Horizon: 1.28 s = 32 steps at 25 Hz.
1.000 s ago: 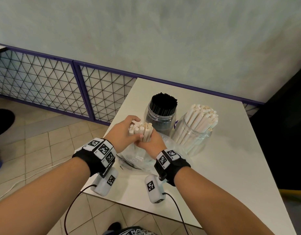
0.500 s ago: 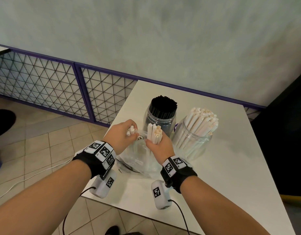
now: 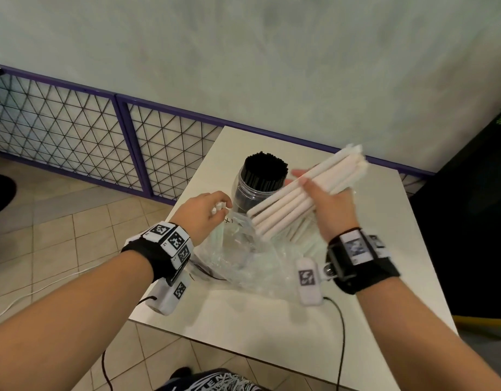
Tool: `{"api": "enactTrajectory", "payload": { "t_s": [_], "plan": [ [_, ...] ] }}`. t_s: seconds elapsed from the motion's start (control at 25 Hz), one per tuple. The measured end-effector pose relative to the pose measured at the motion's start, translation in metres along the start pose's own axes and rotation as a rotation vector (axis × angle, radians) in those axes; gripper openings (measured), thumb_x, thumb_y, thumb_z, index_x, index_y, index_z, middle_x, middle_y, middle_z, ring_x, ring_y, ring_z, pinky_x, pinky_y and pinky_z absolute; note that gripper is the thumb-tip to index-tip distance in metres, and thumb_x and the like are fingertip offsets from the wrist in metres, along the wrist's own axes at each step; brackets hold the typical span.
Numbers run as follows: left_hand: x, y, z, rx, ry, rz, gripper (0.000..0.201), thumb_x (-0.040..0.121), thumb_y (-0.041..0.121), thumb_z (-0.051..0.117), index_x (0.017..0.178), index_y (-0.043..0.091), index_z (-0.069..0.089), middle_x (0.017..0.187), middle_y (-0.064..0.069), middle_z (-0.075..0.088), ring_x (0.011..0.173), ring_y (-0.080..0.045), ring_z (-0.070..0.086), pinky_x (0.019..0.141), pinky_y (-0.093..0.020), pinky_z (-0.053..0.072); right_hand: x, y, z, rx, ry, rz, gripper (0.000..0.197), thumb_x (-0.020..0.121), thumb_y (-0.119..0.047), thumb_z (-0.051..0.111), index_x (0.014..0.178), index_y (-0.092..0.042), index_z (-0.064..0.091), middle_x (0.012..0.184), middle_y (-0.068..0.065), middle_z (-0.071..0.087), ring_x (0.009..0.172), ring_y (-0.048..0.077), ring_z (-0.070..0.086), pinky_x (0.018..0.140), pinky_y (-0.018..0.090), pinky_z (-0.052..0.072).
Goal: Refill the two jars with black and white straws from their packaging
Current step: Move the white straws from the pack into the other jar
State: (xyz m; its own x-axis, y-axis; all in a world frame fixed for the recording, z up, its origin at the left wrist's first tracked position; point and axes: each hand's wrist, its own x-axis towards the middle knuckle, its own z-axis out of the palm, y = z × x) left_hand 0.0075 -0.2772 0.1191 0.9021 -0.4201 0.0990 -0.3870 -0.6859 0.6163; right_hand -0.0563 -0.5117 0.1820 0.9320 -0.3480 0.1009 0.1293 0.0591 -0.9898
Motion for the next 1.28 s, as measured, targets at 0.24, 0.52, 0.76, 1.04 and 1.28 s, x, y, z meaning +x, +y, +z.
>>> {"api": "enactTrajectory", "payload": {
  "t_s": [0.24,0.52,0.76,1.04,1.28],
  "plan": [
    [0.0,0.003,0.001,0.003,-0.009,-0.011,0.015,0.095,0.026,0.052,0.108,0.027,0.058,0.095,-0.002,0.061,0.065,-0.004,0.048,0.062,-0.024,0.036,0.045,-0.05,-0.061,-0.082,0.148,-0.169,0.012,0.083,-0.009,0.065,0.088,-0.014,0.075,0.097,0.01,0.074,0.097,0.029,0.069,0.088,0.041,0.054],
    [-0.003,0.0,-0.001,-0.008,0.008,-0.008,0.013,0.095,0.025,0.051,0.106,0.025,0.058,0.091,-0.002,0.06,0.062,-0.003,0.045,0.065,-0.027,0.035,0.062,0.01,-0.057,-0.387,0.188,-0.021,0.027,0.079,-0.02,0.074,0.103,-0.007,0.07,0.098,0.004,0.072,0.092,0.019,0.069,0.08,0.033,0.056],
    [-0.002,0.001,-0.002,0.006,-0.004,-0.019,0.015,0.096,0.027,0.05,0.108,0.024,0.057,0.096,-0.002,0.061,0.065,-0.003,0.048,0.061,-0.022,0.034,0.071,0.011,-0.055,-0.374,0.194,-0.221,0.057,0.083,-0.017,0.071,0.129,-0.024,0.038,0.116,-0.004,0.061,0.094,0.008,0.06,0.082,0.016,0.047],
    [0.0,0.0,-0.002,0.006,-0.013,-0.019,0.014,0.096,0.028,0.05,0.108,0.027,0.057,0.097,0.0,0.061,0.067,-0.003,0.048,0.062,-0.022,0.035,0.062,0.044,-0.063,-1.292,-0.172,-0.28,0.044,0.099,-0.023,0.043,0.142,-0.018,0.04,0.145,0.006,0.046,0.136,0.022,0.038,0.114,0.032,0.024],
    [-0.001,-0.001,-0.001,0.001,0.005,-0.001,0.012,0.094,0.027,0.051,0.105,0.028,0.057,0.094,0.0,0.061,0.066,-0.003,0.047,0.061,-0.018,0.033,0.056,0.055,-0.088,-1.421,-0.077,-0.414,0.074,0.089,-0.06,0.028,0.148,-0.015,0.027,0.157,0.004,0.023,0.146,0.026,0.015,0.117,0.049,0.015]
  ]
}}
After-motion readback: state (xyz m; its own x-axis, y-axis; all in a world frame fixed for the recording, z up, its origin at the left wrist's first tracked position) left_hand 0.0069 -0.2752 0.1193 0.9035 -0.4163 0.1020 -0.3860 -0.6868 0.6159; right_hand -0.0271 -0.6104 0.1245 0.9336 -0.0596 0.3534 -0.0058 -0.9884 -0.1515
